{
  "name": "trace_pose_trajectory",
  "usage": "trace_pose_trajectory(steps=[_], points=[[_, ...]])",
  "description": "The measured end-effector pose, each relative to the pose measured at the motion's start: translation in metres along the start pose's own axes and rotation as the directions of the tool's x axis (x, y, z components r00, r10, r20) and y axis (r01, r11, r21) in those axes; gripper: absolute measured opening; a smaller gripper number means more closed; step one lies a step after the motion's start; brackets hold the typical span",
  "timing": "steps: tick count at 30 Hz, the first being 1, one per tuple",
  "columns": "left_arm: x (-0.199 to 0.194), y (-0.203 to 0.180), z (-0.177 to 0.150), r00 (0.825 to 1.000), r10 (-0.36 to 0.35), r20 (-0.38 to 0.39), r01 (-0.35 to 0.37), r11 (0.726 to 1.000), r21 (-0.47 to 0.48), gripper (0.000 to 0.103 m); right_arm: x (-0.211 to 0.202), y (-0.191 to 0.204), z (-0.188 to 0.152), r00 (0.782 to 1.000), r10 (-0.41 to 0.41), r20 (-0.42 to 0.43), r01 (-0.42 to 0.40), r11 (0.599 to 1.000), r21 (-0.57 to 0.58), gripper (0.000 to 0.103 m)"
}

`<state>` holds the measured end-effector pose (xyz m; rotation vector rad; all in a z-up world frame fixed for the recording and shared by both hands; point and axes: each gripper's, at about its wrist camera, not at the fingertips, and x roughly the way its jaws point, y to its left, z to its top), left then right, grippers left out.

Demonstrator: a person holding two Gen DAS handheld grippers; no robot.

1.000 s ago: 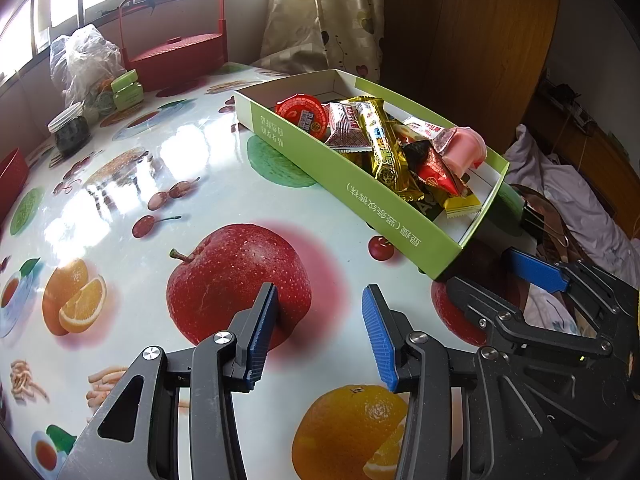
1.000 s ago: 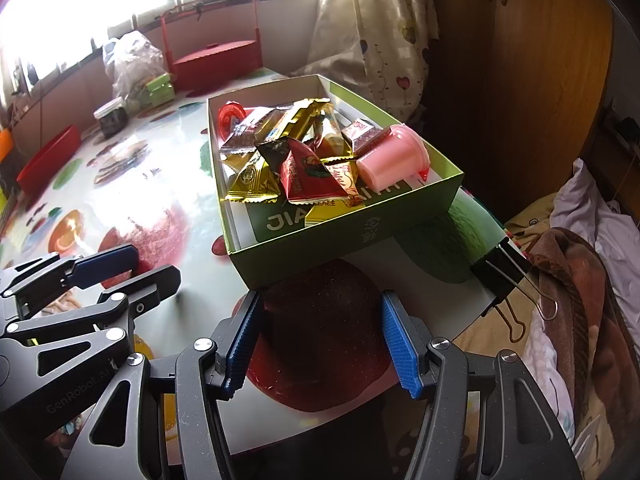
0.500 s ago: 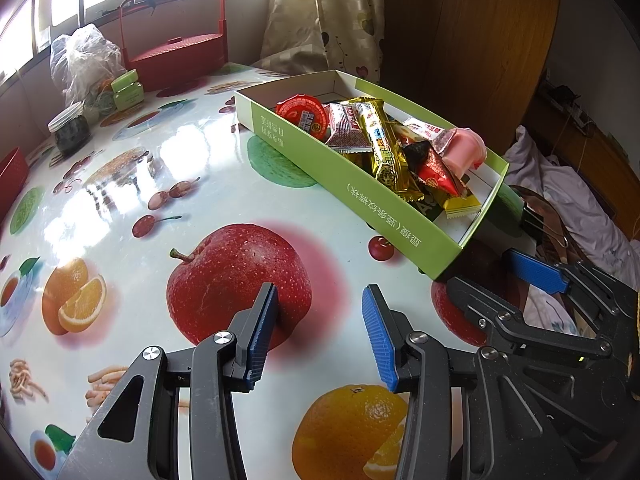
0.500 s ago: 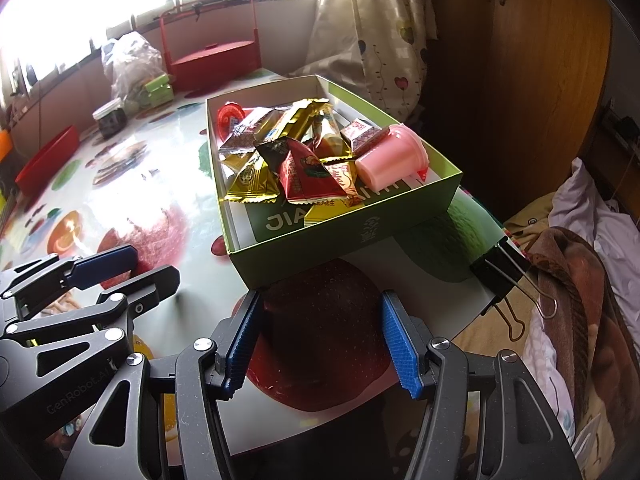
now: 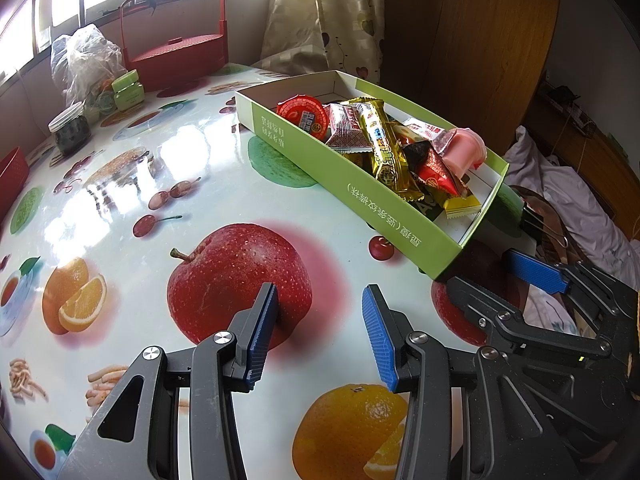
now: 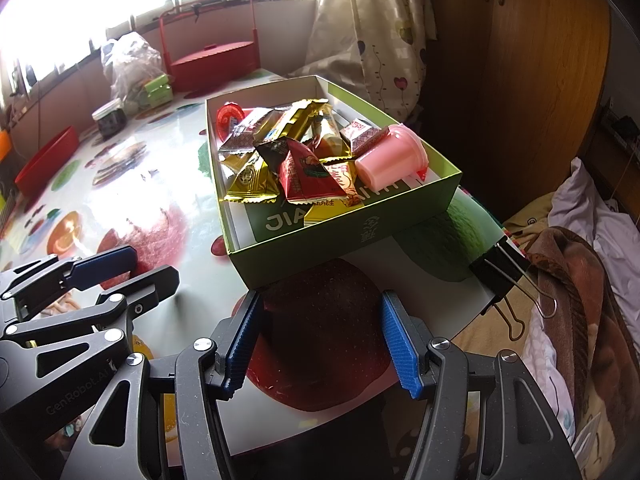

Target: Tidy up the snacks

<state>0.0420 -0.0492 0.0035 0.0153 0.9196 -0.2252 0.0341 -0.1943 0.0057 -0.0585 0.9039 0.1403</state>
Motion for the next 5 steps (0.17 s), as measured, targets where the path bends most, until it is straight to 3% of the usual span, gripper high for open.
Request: trace_pose_trajectory(steps=[5], points=[[0.0001,-0.0001,-0.0001,1.000,0.000,0.000,0.000,1.000,0.000,0.045,0.0000,0.0001,-0.0001,1.000,0.000,0.000,0.000,1.000,0.000,0.060]])
